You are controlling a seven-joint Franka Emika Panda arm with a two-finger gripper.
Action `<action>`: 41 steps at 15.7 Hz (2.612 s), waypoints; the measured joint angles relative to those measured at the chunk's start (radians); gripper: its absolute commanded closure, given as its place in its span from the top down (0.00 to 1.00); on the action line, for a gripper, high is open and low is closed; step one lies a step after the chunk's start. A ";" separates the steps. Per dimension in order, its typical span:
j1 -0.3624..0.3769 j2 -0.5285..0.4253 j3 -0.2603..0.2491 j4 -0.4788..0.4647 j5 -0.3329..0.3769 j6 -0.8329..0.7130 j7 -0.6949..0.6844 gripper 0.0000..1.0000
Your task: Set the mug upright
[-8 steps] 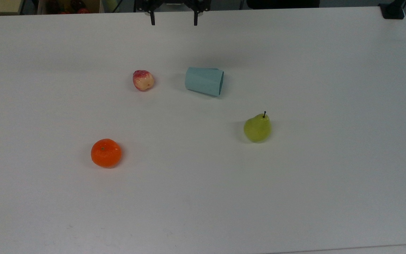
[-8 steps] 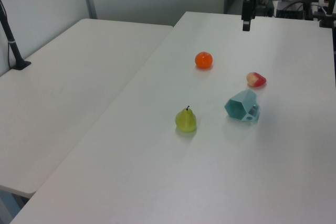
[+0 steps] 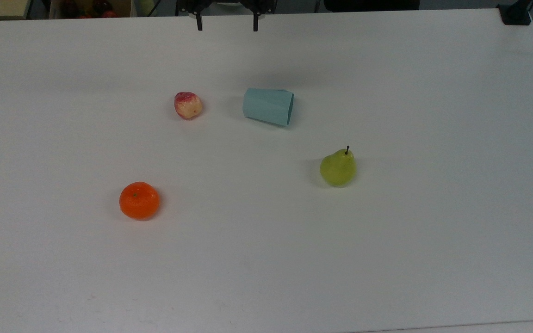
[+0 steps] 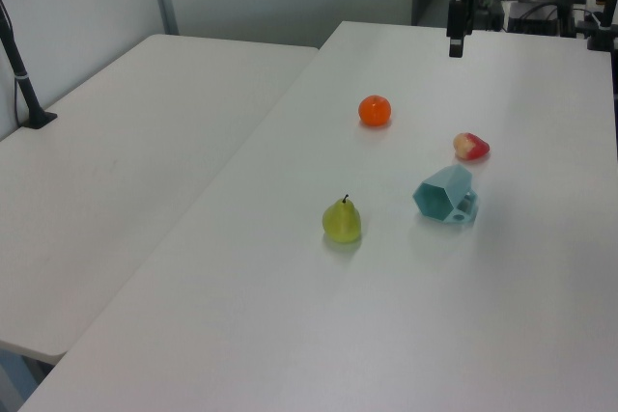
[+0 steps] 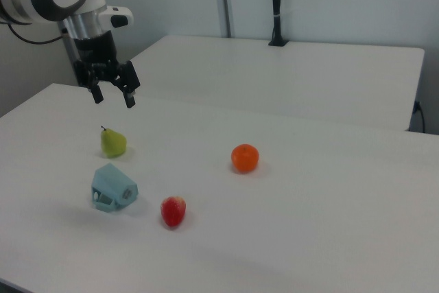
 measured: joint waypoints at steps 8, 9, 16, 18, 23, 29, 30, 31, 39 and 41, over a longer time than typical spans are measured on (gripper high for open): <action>0.106 0.037 0.015 -0.021 -0.128 -0.001 0.131 1.00; 0.133 0.052 0.015 -0.023 -0.153 -0.005 0.179 1.00; 0.313 0.200 0.019 -0.031 -0.334 -0.014 0.427 1.00; 0.347 0.257 0.019 -0.032 -0.378 -0.014 0.496 1.00; 0.373 0.379 0.019 0.006 -0.424 -0.014 0.623 0.95; 0.386 0.469 0.019 0.015 -0.535 -0.091 0.643 0.74; 0.386 0.475 0.019 0.015 -0.552 -0.105 0.644 0.66; 0.385 0.477 0.018 0.016 -0.564 -0.118 0.644 0.55; 0.383 0.478 0.010 0.020 -0.611 -0.195 0.614 0.00; 0.382 0.478 0.007 0.028 -0.618 -0.208 0.594 0.00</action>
